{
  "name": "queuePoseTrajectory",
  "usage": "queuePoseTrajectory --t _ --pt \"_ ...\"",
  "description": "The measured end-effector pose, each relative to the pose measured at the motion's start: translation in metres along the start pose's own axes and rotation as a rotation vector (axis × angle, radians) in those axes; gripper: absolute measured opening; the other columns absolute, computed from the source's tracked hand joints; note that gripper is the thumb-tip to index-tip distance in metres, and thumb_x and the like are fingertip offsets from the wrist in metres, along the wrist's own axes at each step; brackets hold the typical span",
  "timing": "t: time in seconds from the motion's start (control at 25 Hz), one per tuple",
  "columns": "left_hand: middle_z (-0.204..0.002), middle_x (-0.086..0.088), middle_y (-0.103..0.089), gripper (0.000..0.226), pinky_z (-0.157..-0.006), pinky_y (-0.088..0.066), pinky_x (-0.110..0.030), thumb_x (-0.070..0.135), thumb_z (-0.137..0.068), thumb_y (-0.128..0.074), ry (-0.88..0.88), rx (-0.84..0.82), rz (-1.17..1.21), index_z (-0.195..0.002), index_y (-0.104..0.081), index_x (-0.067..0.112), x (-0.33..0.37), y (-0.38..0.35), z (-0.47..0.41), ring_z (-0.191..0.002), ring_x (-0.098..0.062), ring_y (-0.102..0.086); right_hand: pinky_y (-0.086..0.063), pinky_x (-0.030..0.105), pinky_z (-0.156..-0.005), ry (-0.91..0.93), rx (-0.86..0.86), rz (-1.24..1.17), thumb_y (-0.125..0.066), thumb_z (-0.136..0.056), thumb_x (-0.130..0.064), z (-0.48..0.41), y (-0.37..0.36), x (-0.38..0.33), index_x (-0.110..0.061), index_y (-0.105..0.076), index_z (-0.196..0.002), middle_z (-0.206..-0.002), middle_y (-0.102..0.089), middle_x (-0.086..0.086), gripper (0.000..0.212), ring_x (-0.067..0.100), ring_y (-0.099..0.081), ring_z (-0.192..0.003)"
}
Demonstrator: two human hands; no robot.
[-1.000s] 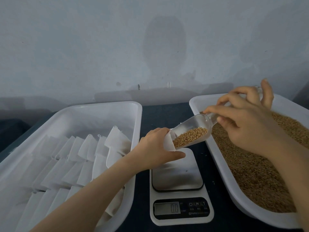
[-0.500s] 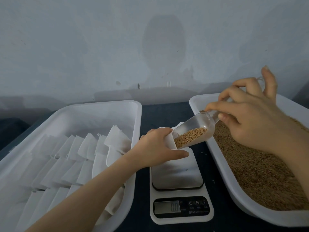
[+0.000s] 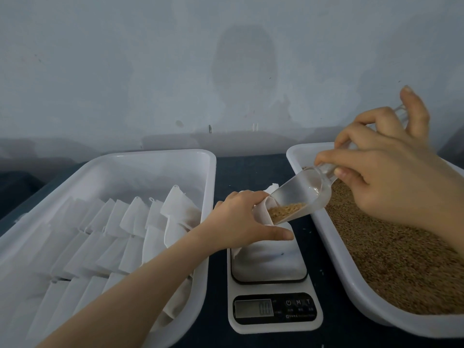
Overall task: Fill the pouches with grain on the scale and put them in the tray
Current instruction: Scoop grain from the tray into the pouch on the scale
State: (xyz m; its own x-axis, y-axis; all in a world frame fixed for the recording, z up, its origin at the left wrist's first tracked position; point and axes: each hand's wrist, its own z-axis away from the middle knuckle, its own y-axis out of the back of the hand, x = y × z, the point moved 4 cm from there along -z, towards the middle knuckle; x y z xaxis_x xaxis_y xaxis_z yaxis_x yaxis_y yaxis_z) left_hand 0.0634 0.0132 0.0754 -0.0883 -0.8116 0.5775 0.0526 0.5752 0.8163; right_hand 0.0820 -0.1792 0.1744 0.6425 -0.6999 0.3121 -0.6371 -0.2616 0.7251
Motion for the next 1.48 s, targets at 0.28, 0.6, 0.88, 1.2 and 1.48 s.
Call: queuePoseTrajectory --t 0.28,0.6,0.88,1.2,1.48 --pt "-0.109 0.017 -0.06 0.065 -0.098 -0.042 -0.045 0.078 -0.056 -0.06 -0.018 -0.012 -0.013 -0.108 -0.059 0.038 -0.001 -0.002 -0.001 -0.107 -0.013 -0.053 0.003 0.051 -0.111 -0.014 0.013 0.002 -0.053 -0.074 -0.02 0.005 -0.003 0.003 -0.023 -0.074 -0.091 -0.09 -0.063 0.002 0.027 0.034 -0.047 -0.102" --pt "-0.109 0.013 -0.059 0.054 -0.1 -0.043 -0.043 0.065 -0.068 -0.071 -0.011 -0.04 0.008 -0.11 -0.058 0.034 -0.003 -0.004 -0.002 -0.106 -0.015 -0.055 -0.005 0.047 -0.107 -0.182 -0.104 -0.127 -0.056 -0.081 -0.02 0.028 -0.024 0.013 -0.034 -0.071 -0.103 -0.097 -0.063 -0.007 0.03 0.027 -0.043 -0.108" --pt "-0.108 0.011 -0.059 0.051 -0.09 -0.051 -0.038 0.053 -0.076 -0.07 0.005 -0.049 0.001 -0.12 -0.054 0.035 -0.007 -0.005 -0.002 -0.1 -0.013 -0.058 -0.01 0.043 -0.104 -0.334 -0.214 -0.26 -0.067 -0.082 -0.02 0.047 -0.034 0.021 -0.041 -0.067 -0.109 -0.104 -0.061 -0.013 0.034 0.021 -0.039 -0.113" --pt "-0.114 0.011 -0.055 0.05 -0.075 -0.045 -0.021 0.045 -0.083 -0.065 0.025 -0.048 0.024 -0.128 -0.048 0.035 -0.008 -0.005 0.001 -0.099 -0.012 -0.055 -0.04 0.054 -0.091 -0.652 -0.262 -0.407 -0.054 -0.087 -0.029 0.065 -0.048 0.049 -0.036 -0.059 -0.122 -0.099 -0.053 -0.007 0.036 0.026 -0.051 -0.1" --pt "-0.113 0.01 -0.051 0.053 -0.074 -0.042 -0.022 0.037 -0.086 -0.061 0.048 -0.062 0.017 -0.134 -0.039 0.035 -0.007 -0.005 0.005 -0.097 -0.013 -0.053 -0.039 0.023 -0.057 -0.817 -0.518 -0.287 -0.059 -0.09 -0.017 0.086 -0.083 0.054 -0.011 -0.06 -0.116 -0.101 -0.061 0.008 0.027 0.015 -0.054 -0.075"
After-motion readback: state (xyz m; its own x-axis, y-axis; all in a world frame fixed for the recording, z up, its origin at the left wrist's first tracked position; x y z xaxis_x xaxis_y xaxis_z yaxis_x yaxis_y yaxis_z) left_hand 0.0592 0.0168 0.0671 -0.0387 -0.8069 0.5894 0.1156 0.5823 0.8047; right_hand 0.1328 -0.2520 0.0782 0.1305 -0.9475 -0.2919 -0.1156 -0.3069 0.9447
